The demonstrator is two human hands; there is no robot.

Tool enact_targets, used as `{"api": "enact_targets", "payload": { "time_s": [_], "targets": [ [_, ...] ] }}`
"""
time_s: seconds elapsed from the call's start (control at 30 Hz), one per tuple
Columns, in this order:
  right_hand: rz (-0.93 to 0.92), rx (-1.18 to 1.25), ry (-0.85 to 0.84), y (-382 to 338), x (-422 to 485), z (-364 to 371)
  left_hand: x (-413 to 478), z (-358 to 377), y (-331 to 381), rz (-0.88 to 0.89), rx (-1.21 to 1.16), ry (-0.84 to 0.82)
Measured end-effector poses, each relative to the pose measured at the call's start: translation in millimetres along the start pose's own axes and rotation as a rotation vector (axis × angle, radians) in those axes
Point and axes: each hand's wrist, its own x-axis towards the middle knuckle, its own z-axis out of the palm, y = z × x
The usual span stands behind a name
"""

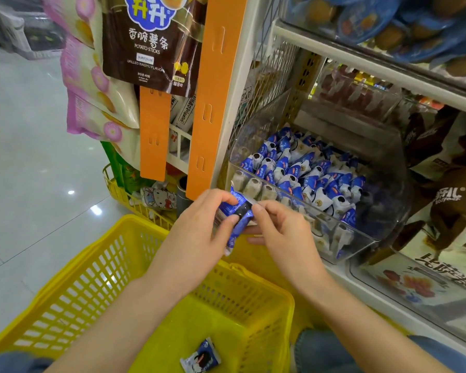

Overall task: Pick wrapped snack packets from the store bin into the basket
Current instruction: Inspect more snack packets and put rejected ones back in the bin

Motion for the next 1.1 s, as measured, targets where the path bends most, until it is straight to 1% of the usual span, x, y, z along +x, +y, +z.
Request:
{"api": "enact_targets", "payload": {
  "time_s": [0.1, 0.17, 0.3, 0.47, 0.53, 0.63, 0.7, 0.77, 0.93, 1.1],
  "targets": [
    [-0.044, -0.004, 0.031, -1.3, 0.5, -2.7, -1.7, 0.4, 1.0, 0.007, 0.038, -0.042],
    [-0.066, -0.009, 0.023, -0.9, -1.0, -2.6, -3.5, 2.3, 2.3, -0.030, -0.006, -0.063],
    [-0.118, -0.123, -0.005, 2.0, -3.2, -2.8, -3.5, 3.3, -1.5, -0.068, -0.063, -0.095],
    [-0.150, -0.187, 0.032, 4.6, -2.9, -7.4, -2.1, 1.5, -0.2, -0.065, -0.088, -0.130],
    [-0.137, -0.199, 0.042, 6.8, -2.7, -8.1, -2.8, 1.2, 0.9, -0.049, -0.054, -0.133],
    [-0.133, -0.226, 0.036, 7.9, -3.4, -6.5, -6.2, 1.5, 3.6, 0.001, 0.059, -0.107],
    [-0.134, -0.199, 0.031, 6.0, -4.9, -4.1, -6.5, 0.2, 4.9, 0.026, 0.091, -0.070],
    [-0.110, -0.107, 0.016, 3.1, -5.3, -1.8, -5.8, -1.7, 5.2, 0.025, 0.065, -0.039],
    [0.060, 0.148, -0.104, -1.0, -1.6, 1.0, -8.0, 3.6, 5.2, -0.016, -0.044, -0.020],
    [0.025, 0.147, -0.114, -2.6, 0.6, 2.2, -4.9, 4.9, -0.4, -0.026, -0.090, 0.038]
  ]
}}
